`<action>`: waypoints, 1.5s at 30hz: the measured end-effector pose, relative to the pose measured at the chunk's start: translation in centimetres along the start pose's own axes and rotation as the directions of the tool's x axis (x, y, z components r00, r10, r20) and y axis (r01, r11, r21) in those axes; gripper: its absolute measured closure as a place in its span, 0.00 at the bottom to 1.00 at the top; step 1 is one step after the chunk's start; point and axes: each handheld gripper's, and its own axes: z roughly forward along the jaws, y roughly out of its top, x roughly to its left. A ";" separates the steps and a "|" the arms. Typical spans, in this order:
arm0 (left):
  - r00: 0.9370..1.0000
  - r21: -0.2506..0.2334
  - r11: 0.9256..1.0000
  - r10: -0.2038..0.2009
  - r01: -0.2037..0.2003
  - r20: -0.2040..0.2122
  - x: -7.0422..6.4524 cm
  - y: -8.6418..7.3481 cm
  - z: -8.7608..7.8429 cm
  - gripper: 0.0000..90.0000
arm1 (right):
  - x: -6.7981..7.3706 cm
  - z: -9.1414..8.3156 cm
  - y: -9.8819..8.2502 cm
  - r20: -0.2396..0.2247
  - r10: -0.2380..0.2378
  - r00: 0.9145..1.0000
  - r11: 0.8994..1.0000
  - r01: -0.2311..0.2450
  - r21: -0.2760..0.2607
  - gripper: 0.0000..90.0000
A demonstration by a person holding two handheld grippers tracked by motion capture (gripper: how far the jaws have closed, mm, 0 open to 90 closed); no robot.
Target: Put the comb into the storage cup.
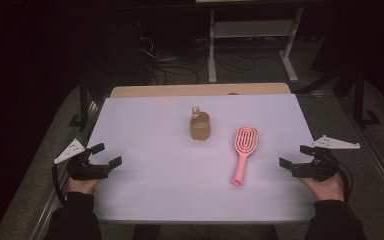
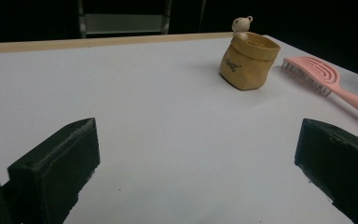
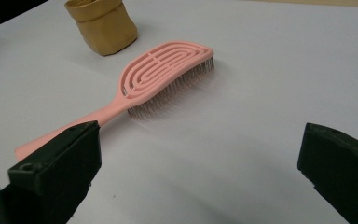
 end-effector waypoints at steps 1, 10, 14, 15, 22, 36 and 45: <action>1.000 0.001 1.000 0.001 -0.001 0.002 0.0 0.0 0.1 0.00 | 0.0 0.0 0.0 -0.001 -0.004 1.000 1.000 0.004 -0.002 0.00; 1.000 -0.002 1.000 0.004 -0.004 0.002 -0.1 0.0 0.2 0.00 | 0.0 -0.6 -0.2 -0.014 0.004 1.000 1.000 -0.004 -0.017 0.00; 1.000 -0.003 1.000 0.004 -0.004 0.001 -0.1 0.1 0.2 0.00 | -0.1 -0.8 -0.2 -0.012 0.004 1.000 1.000 -0.005 -0.027 0.00; 1.000 -0.003 1.000 0.004 -0.004 0.001 -0.1 0.1 0.2 0.00 | -0.1 -0.8 -0.2 -0.012 0.004 1.000 1.000 -0.005 -0.027 0.00; 1.000 0.001 1.000 0.005 -0.005 0.001 -0.2 0.1 0.3 0.00 | 0.2 -1.0 0.0 -0.011 0.007 1.000 1.000 -0.007 -0.024 0.00; 1.000 0.011 1.000 0.006 -0.006 0.014 -0.2 0.0 0.6 0.00 | 1.4 -0.4 1.0 -0.017 -0.033 0.999 0.999 0.033 0.013 0.00; 1.000 0.008 1.000 -0.003 0.003 0.015 -0.2 0.0 0.7 0.00 | 2.4 0.3 2.1 -0.039 -0.077 0.996 0.996 0.079 0.042 0.00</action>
